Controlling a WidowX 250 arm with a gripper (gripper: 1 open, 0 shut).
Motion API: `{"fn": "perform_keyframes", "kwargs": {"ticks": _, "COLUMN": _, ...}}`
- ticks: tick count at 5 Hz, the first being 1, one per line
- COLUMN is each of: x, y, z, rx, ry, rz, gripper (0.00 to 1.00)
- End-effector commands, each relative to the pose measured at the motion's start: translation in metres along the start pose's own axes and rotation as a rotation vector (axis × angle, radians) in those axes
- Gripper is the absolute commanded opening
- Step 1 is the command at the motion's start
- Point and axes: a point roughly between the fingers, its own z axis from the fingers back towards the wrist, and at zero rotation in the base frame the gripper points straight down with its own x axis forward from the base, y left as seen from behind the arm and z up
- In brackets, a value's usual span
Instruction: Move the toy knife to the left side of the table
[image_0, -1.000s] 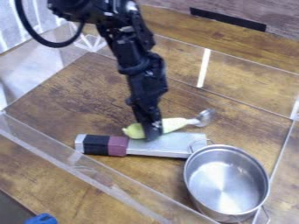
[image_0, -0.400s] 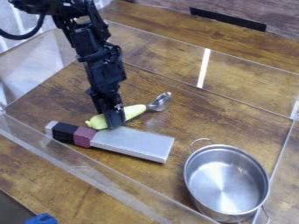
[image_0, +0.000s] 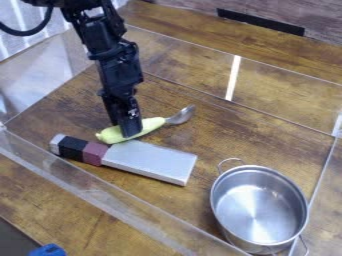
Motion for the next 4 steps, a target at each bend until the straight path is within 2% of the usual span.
{"fn": "perform_keyframes", "kwargs": {"ticks": 1, "x": -0.004, "y": 0.016, "z": 0.007, "rx": 0.032, "ry": -0.045, "rz": 0.028, "gripper": 0.0}}
{"fn": "perform_keyframes", "kwargs": {"ticks": 2, "x": -0.009, "y": 0.022, "z": 0.005, "rx": 0.03, "ry": -0.048, "rz": 0.045, "gripper": 0.0}}
{"fn": "perform_keyframes", "kwargs": {"ticks": 4, "x": -0.004, "y": 0.028, "z": 0.011, "rx": 0.02, "ry": -0.046, "rz": 0.018, "gripper": 0.0}}
